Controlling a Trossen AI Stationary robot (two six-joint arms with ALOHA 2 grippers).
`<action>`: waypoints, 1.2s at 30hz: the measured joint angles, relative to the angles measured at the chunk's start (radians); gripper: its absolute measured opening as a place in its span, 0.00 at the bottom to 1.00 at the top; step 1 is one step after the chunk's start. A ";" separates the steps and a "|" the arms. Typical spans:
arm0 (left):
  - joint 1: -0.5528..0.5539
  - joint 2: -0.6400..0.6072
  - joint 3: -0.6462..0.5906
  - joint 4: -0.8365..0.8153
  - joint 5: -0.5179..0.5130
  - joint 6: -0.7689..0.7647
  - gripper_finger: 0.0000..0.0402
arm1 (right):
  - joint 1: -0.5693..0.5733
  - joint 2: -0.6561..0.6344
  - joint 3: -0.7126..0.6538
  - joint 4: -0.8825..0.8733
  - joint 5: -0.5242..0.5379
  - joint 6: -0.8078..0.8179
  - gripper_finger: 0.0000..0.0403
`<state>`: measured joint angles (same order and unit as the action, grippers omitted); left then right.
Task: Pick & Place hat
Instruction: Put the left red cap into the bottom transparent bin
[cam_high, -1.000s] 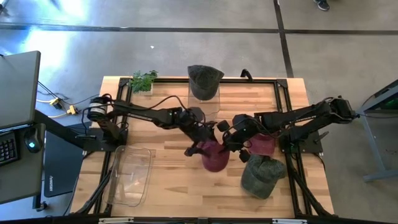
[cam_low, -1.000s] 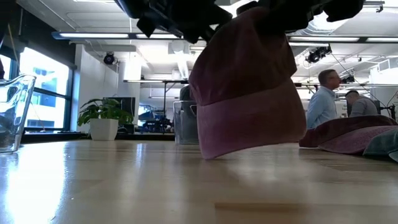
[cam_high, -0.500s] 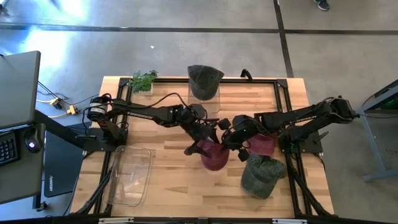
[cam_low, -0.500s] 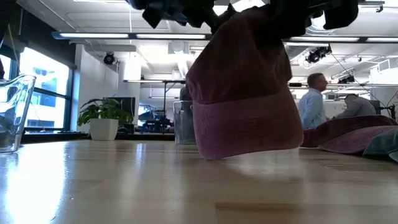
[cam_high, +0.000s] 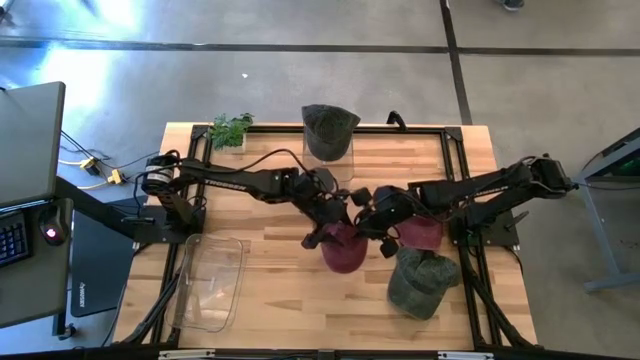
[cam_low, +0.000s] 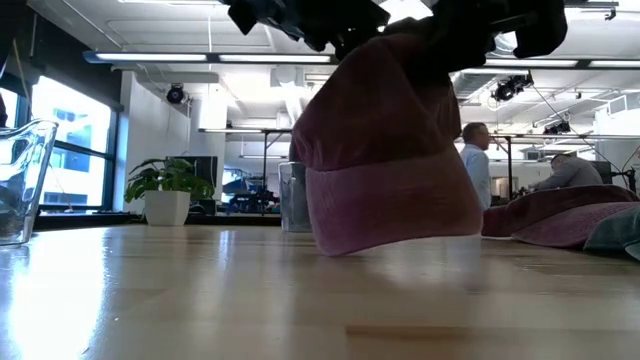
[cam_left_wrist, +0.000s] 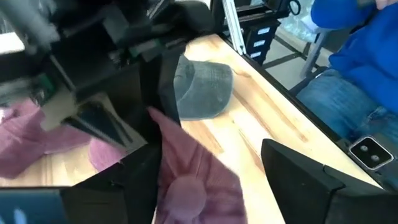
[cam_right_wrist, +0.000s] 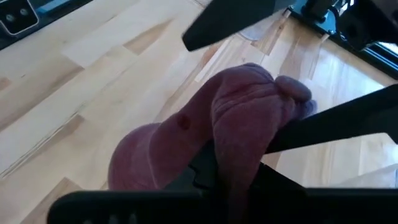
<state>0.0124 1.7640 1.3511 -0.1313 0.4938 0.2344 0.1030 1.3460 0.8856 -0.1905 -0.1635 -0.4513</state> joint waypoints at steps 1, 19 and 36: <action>0.000 0.011 0.002 0.004 0.002 -0.001 0.62 | 0.003 0.000 0.000 -0.005 0.000 -0.001 0.04; 0.002 0.013 -0.001 -0.037 0.091 -0.063 0.55 | 0.023 0.000 0.000 0.008 0.021 -0.040 0.04; -0.007 0.013 0.130 -0.348 0.028 -0.056 0.05 | 0.039 -0.102 0.000 -0.070 0.317 0.094 0.33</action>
<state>0.0049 1.7775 1.4808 -0.4794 0.5214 0.1785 0.1424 1.2441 0.8860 -0.2601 0.1540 -0.3575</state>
